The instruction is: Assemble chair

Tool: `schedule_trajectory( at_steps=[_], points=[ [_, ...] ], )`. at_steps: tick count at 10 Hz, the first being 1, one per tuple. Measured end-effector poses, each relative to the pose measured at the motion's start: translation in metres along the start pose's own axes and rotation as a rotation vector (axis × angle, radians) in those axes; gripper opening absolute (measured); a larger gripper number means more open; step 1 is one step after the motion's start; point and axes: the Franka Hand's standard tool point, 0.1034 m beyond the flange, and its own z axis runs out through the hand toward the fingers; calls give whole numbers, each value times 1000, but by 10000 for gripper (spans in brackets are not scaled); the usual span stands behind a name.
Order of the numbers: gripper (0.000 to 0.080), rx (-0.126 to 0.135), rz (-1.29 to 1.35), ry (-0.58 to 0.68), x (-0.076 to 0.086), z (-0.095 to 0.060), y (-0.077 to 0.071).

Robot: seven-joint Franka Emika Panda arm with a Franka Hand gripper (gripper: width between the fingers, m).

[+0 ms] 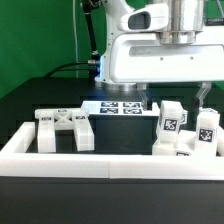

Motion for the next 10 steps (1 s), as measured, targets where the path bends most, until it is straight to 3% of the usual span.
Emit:
schedule_trajectory(
  at_steps=[3,4,5,7,10],
  points=[
    [649,-1,5,0,0,0,3],
    [532,-1,5,0,0,0,3],
    [532,-1,5,0,0,0,3],
    [291,-1,5,0,0,0,3],
    [291,-1,5,0,0,0,3]
  ],
)
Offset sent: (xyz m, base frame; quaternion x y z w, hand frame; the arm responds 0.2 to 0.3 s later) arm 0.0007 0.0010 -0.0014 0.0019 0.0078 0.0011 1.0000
